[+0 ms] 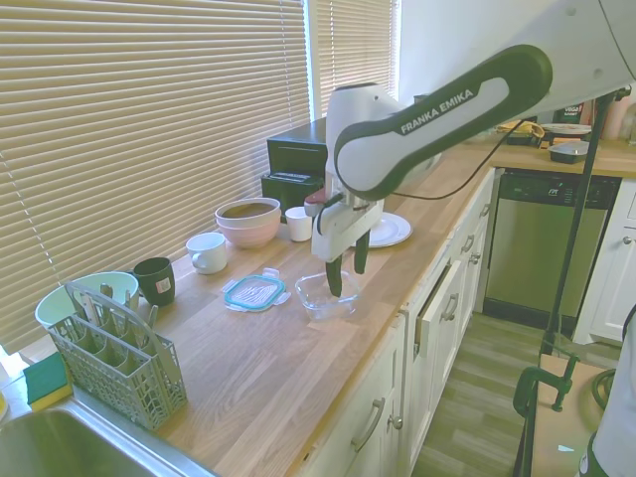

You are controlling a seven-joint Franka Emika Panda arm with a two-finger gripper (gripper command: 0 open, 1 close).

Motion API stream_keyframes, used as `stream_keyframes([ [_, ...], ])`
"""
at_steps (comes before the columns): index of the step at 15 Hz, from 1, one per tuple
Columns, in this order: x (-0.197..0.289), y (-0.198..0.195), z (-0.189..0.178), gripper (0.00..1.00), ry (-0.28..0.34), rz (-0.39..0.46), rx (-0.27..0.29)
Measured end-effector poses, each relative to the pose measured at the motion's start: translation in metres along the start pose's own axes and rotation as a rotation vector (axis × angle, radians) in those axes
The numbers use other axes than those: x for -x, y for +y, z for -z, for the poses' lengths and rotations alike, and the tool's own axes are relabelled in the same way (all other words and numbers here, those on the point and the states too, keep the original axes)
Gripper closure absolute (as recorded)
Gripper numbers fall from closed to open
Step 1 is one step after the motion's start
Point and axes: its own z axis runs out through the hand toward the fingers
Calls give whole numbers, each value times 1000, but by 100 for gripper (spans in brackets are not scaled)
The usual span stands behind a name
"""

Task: Cover the lid of the food container

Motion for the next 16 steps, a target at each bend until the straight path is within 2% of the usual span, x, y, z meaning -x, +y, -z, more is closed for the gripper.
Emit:
stream_keyframes([
  [5,-79,11,11,0,7,47,-2],
  [12,-177,-8,-3,0,-19,116,-53],
  [16,-204,-35,-22,0,-45,139,-73],
])
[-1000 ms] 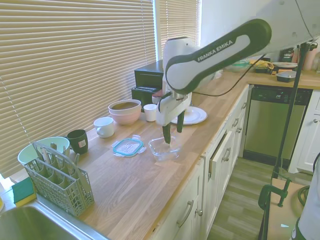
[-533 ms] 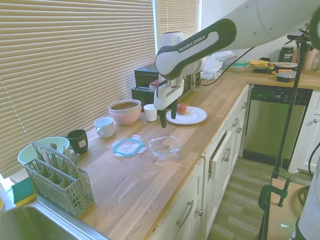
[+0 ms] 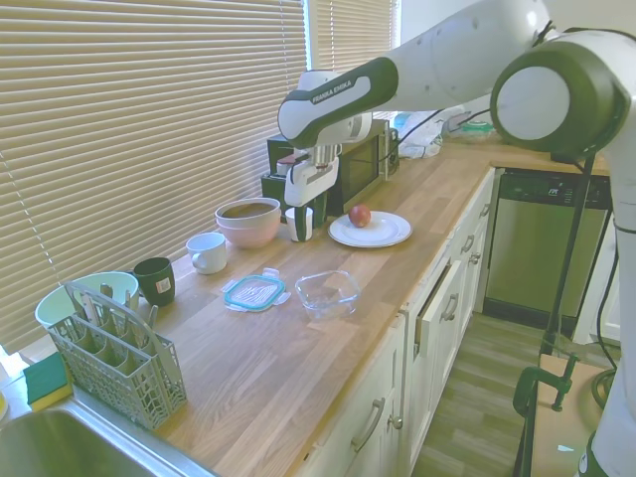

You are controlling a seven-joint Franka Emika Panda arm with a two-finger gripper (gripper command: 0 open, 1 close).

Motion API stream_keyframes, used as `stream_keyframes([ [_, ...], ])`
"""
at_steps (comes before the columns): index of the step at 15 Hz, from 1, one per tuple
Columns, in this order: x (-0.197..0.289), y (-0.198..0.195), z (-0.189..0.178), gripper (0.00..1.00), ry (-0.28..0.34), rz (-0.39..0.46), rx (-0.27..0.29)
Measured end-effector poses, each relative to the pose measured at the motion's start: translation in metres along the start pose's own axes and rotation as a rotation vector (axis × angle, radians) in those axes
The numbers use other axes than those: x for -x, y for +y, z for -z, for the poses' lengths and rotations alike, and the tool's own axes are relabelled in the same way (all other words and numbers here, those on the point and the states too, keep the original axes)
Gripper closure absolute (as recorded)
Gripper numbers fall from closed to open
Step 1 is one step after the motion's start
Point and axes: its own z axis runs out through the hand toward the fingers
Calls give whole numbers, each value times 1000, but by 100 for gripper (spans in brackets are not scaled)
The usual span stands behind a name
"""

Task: Cover the lid of the food container

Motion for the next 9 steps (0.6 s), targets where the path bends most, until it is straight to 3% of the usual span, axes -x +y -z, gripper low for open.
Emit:
stream_keyframes([
  [9,-32,-32,-70,0,-46,8,-6],
])
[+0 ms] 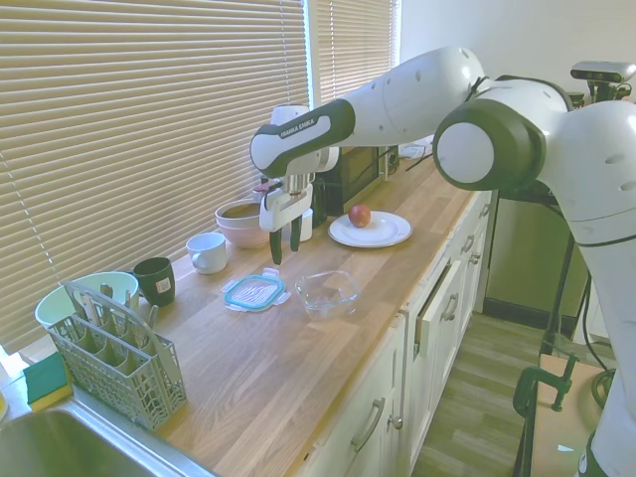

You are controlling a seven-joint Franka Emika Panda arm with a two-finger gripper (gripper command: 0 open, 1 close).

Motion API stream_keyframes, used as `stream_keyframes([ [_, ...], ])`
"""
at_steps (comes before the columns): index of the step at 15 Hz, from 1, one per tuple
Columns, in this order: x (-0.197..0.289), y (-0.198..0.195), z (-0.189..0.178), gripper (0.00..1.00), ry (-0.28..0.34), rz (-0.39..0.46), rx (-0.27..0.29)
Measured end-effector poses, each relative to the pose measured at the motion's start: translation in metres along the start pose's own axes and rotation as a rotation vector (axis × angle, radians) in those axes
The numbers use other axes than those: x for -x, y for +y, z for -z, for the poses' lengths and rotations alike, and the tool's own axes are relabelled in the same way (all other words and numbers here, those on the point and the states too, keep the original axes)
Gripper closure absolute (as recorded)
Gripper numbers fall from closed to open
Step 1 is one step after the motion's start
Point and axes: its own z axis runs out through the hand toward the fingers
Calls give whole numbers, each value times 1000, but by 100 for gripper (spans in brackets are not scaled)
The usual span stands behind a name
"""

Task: Cover the lid of the food container

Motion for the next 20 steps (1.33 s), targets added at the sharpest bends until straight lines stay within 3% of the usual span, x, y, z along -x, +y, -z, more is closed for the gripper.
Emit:
stream_keyframes([
  [7,-10,-3,-22,0,-63,-32,-35],
  [20,-26,-12,-56,0,-106,-55,-97],
])
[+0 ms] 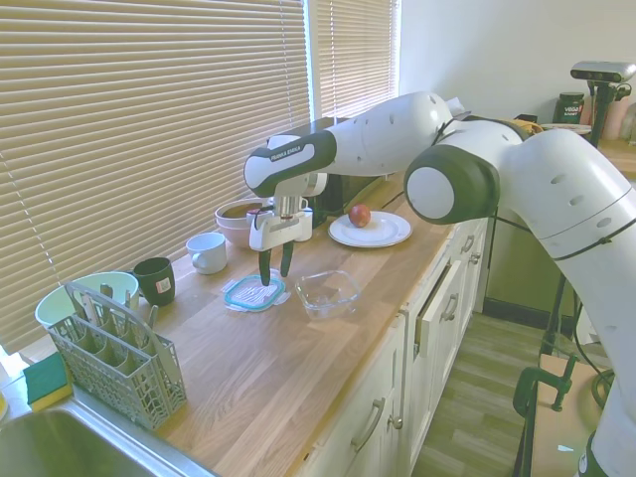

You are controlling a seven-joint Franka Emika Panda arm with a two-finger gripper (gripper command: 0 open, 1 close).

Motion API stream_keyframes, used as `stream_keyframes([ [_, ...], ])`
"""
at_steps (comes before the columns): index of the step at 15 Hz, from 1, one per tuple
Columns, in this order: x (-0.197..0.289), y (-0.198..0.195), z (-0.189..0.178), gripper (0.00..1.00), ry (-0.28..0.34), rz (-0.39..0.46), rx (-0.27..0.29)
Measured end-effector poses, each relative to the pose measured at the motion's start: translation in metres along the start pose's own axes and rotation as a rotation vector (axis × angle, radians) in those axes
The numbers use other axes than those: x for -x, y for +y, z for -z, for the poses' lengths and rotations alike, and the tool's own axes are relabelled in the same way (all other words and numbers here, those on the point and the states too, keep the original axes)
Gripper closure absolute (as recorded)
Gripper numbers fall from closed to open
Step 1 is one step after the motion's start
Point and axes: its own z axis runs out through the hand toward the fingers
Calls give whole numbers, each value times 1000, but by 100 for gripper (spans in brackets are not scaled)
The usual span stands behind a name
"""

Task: Cover the lid of the food container

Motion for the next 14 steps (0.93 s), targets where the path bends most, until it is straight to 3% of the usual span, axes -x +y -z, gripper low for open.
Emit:
stream_keyframes([
  [8,-7,-20,-5,0,-12,1,-11],
  [9,-7,-21,-5,100,-14,-1,-11],
  [14,-8,-30,-8,100,-23,7,-17],
])
